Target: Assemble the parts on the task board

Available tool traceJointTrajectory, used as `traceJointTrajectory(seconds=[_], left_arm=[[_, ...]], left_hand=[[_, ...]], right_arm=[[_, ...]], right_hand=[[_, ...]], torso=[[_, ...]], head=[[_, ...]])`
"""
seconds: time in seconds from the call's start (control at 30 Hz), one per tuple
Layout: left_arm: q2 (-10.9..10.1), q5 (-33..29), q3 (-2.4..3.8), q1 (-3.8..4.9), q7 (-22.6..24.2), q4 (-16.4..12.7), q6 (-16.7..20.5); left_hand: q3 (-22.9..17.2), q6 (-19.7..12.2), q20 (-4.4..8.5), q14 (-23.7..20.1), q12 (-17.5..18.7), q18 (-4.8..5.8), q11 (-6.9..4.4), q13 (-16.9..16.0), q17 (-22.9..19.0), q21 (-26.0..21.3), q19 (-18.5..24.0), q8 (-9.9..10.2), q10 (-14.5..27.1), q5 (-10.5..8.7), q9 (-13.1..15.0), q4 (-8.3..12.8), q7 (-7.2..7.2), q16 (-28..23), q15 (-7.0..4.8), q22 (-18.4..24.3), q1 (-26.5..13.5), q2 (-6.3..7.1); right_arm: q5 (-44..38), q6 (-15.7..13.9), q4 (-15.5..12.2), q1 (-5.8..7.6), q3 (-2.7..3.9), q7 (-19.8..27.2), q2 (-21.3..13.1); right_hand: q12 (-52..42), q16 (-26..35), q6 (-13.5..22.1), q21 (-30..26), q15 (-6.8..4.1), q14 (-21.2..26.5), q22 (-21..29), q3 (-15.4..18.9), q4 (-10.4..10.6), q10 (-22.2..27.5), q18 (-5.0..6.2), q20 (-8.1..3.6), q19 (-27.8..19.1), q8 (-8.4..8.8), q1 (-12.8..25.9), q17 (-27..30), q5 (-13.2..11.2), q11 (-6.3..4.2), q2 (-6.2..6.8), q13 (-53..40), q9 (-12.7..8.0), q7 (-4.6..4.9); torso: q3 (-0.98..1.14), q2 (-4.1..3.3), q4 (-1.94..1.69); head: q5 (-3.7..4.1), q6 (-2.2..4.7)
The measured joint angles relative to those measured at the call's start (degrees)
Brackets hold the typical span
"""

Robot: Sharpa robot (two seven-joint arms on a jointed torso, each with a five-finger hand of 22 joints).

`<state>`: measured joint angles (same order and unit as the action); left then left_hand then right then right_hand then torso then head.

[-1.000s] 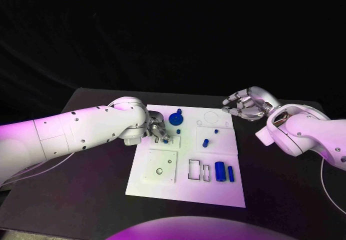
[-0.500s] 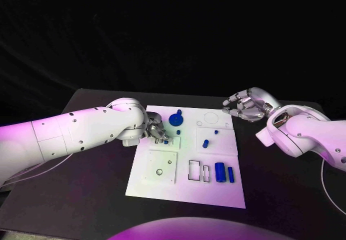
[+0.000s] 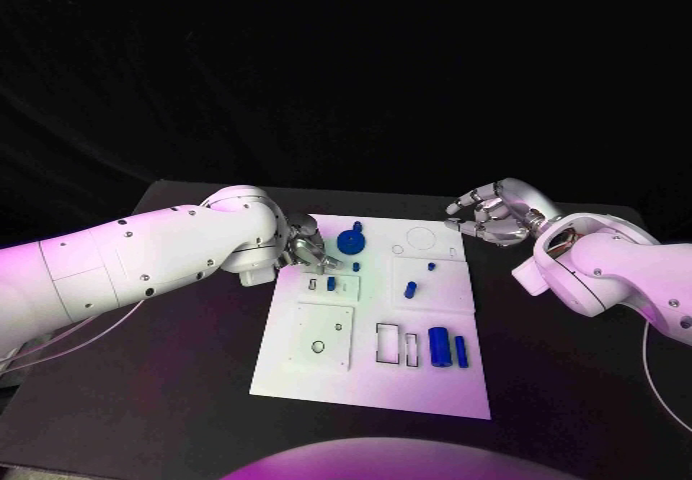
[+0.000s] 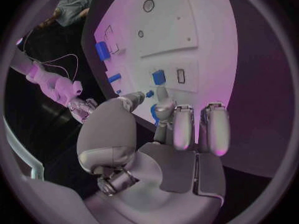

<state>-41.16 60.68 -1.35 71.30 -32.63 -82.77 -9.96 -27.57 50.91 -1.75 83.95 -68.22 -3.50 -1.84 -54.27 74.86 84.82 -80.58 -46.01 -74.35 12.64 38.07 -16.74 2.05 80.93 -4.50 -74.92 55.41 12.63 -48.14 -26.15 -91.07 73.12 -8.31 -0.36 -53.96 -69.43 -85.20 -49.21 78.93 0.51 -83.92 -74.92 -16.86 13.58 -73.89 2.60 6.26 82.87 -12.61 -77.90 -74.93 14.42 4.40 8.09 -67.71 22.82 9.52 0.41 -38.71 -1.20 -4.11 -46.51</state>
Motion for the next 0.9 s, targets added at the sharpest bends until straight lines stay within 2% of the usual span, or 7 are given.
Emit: traceJointTrajectory(seconds=[0.13, 0.3, 0.37, 0.4, 0.6, 0.9], left_arm=[[-0.62, -0.67, 0.73, 0.58, -0.22, 0.63, 0.34], [-0.8, -0.89, 1.15, 1.41, -0.38, 2.98, 0.4], [-0.57, -0.9, 1.23, 1.69, -0.39, 4.4, 0.4], [-0.37, -0.89, 1.27, 1.85, -0.4, 5.28, 0.39], [1.15, -0.77, 1.3, 2.19, -0.36, 8.61, 0.23], [3.9, 0.04, 1.15, 2.27, -0.17, 11.89, -0.37]], left_hand=[[0.98, -0.04, 0.0, 0.0, 0.51, 0.0, 0.23, 1.02, 0.0, 0.0, 0.0, 0.29, 0.29, 0.0, -0.1, 0.03, 0.04, 0.0, 0.0, 0.0, -0.22, -0.23], [1.5, -1.96, -0.5, 0.0, 3.72, -0.01, 0.9, 5.52, -0.01, -0.87, 1.56, 2.5, 3.47, 0.36, -1.22, 0.06, 1.31, 0.0, 0.0, 0.54, 2.45, -1.32], [1.83, -3.6, -0.77, 0.09, 4.58, 0.0, 1.58, 6.77, -0.05, -0.99, 1.83, 4.47, 4.27, 0.36, -2.45, 0.08, 2.09, 0.0, 0.59, 0.98, 3.45, -1.44], [1.81, -3.84, -0.82, 0.09, 4.66, -0.01, 1.74, 7.01, -0.07, -1.13, 1.88, 4.83, 4.43, 0.36, -2.68, 0.06, 2.17, 0.0, 0.75, 1.11, 3.43, -1.44], [1.98, -4.12, -0.82, 0.09, 4.87, -0.01, 1.95, 7.51, -0.07, -1.13, 1.88, 5.58, 4.64, 0.36, -3.44, -0.09, 2.45, 0.0, 0.75, 1.2, 3.95, -1.38], [2.12, -4.12, -1.22, 0.0, 5.17, -0.01, 2.15, 8.03, -0.07, -1.34, 2.27, 6.07, 4.84, 0.36, -3.85, 0.06, 2.45, 0.0, 1.06, 1.7, 4.26, -1.69]], right_arm=[[0.0, 0.0, 0.05, -0.01, 0.0, -0.03, 0.0], [0.0, 0.0, 0.07, -0.01, 0.0, -0.07, -0.03], [0.0, 0.0, 0.08, -0.02, 0.0, -0.09, -0.04], [0.0, 0.0, 0.08, -0.02, 0.0, -0.1, -0.04], [0.0, 0.01, 0.16, -0.02, 0.0, -0.12, 0.04], [0.0, 0.03, 0.21, -0.04, 0.0, -0.14, 0.13]], right_hand=[[0.0, 0.0, 0.0, 0.0, 0.0, 0.0, -0.03, 0.0, 0.0, 0.0, 0.0, 0.0, 0.0, 0.0, 0.0, 0.0, 0.0, 0.0, 0.0, 0.0, 0.0, 0.0], [0.0, 0.0, 0.0, 0.0, 0.0, 0.0, -0.03, 0.0, 0.0, 0.0, 0.0, 0.0, 0.0, 0.0, 0.0, 0.0, 0.0, 0.0, 0.0, 0.0, 0.0, 0.0], [0.0, 0.0, 0.0, 0.0, 0.0, 0.0, -0.03, 0.0, 0.0, 0.0, 0.01, 0.0, 0.0, 0.0, 0.0, 0.0, 0.0, 0.0, 0.0, 0.0, 0.0, 0.0], [0.0, 0.0, 0.0, 0.0, 0.0, 0.0, -0.03, 0.0, 0.0, 0.0, 0.0, 0.0, 0.0, 0.0, 0.0, 0.0, 0.0, 0.0, 0.0, 0.0, 0.0, 0.0], [0.0, 0.0, 0.0, 0.0, 0.0, 0.0, -0.03, 0.0, 0.0, 0.0, 0.0, 0.0, 0.0, 0.0, 0.0, 0.01, 0.0, 0.0, 0.0, 0.0, 0.0, 0.0], [0.0, 0.0, 0.0, 0.0, 0.0, 0.0, -0.02, 0.0, 0.0, 0.0, 0.0, 0.0, 0.0, 0.0, 0.0, 0.01, 0.0, 0.0, 0.0, -0.01, 0.0, 0.0]], torso=[[0.04, 0.0, -0.03], [0.07, -0.01, -0.07], [0.07, -0.02, -0.09], [0.07, -0.03, -0.09], [0.07, -0.08, -0.07], [0.04, -0.14, 0.01]], head=[[0.01, 0.08], [-0.04, 0.21], [-0.08, 0.24], [-0.11, 0.27], [-0.3, 0.35], [-0.38, 0.35]])
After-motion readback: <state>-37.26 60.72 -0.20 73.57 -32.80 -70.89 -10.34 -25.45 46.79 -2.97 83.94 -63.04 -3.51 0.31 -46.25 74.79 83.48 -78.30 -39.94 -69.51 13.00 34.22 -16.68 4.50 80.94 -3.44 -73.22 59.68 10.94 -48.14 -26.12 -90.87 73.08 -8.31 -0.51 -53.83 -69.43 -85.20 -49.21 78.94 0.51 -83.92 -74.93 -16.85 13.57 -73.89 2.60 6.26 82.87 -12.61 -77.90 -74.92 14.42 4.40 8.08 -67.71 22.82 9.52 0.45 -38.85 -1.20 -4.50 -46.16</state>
